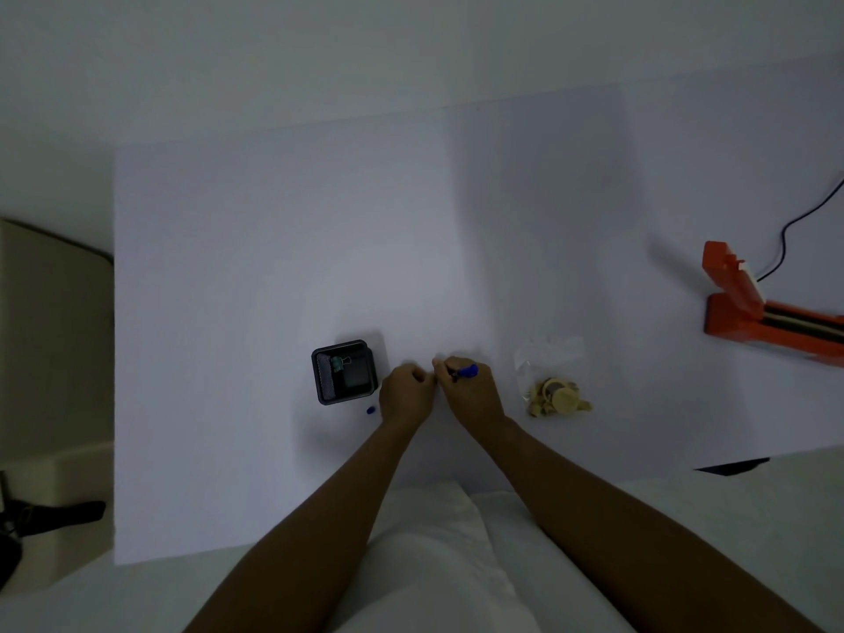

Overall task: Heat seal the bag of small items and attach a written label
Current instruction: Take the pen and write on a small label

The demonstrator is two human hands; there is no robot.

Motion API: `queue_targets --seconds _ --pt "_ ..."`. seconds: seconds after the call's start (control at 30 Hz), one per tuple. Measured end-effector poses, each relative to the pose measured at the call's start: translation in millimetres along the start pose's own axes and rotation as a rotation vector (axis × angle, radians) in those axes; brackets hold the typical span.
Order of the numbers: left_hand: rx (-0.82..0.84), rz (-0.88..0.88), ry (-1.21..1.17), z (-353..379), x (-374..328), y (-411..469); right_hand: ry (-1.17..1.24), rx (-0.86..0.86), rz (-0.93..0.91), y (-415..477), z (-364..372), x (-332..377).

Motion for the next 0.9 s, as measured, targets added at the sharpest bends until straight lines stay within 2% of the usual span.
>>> queue_targets --seconds 0.7,0.9 --pt "0.008 0.017 0.007 -0.1 -0.9 -0.8 -0.047 -0.044 -0.024 -5.0 -5.7 -1.6" --pt "0.004 0.019 -0.004 -0.2 -0.2 -0.4 -0.011 0.040 -0.034 -10.1 3.0 -1.1"
Point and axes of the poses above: each hand's wrist, its own y-axis towards the middle knuckle, its own z-axis out of the palm, x = y × z, the point moved 8 cm from there along y, towards the middle knuckle, and after that the axes turned 2 degrees about x, right-handed, at the moved point
